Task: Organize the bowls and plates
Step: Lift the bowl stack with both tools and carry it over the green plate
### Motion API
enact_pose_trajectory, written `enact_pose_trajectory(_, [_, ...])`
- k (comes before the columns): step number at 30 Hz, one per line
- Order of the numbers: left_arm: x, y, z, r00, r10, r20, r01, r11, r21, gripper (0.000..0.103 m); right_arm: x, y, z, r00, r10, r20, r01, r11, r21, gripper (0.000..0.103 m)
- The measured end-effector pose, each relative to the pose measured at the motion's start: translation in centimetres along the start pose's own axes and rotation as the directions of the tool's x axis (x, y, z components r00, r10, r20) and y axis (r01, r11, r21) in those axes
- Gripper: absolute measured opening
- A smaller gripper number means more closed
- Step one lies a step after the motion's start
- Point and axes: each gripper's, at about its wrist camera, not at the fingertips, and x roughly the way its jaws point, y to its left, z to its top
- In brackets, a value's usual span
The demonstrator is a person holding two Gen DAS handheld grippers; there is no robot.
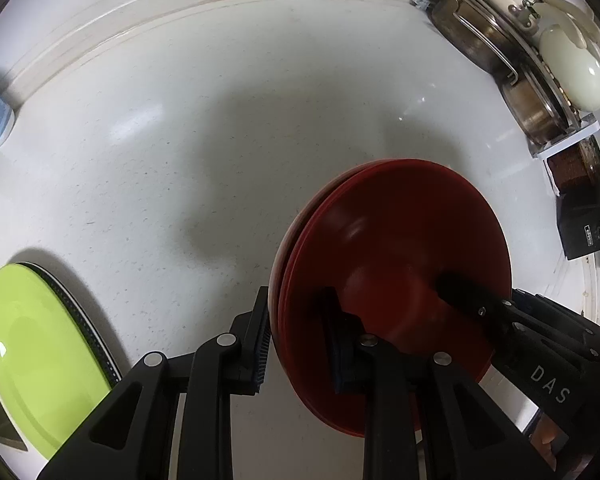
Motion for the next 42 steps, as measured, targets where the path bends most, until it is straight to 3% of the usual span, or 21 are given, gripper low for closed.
enact_pose_trajectory(12, [-3.2, 1.9, -1.0, 0.997, 0.029, 0.074, -0.025, 0.998, -0.052, 0.024, -1.3, 3.6, -0.3, 0.999, 0.043, 0.009, -0.042, 0.996, -0.079, 0.024])
enact_pose_trajectory(22, [-6.9, 7.2, -2.7, 0.989, 0.064, 0.135, -0.043, 0.988, -0.15, 0.024, -2.3, 9.4, -1.1, 0.996, 0.089, 0.006, -0.086, 0.974, -0.208, 0.024])
enact_pose_trajectory(42, [-11.8, 19.2, -9.4, 0.973, 0.151, 0.173, -0.066, 0.905, -0.42, 0.024, 0.2, 22.1, -5.2, 0.979, 0.164, -0.122, -0.201, 0.874, -0.443, 0.024])
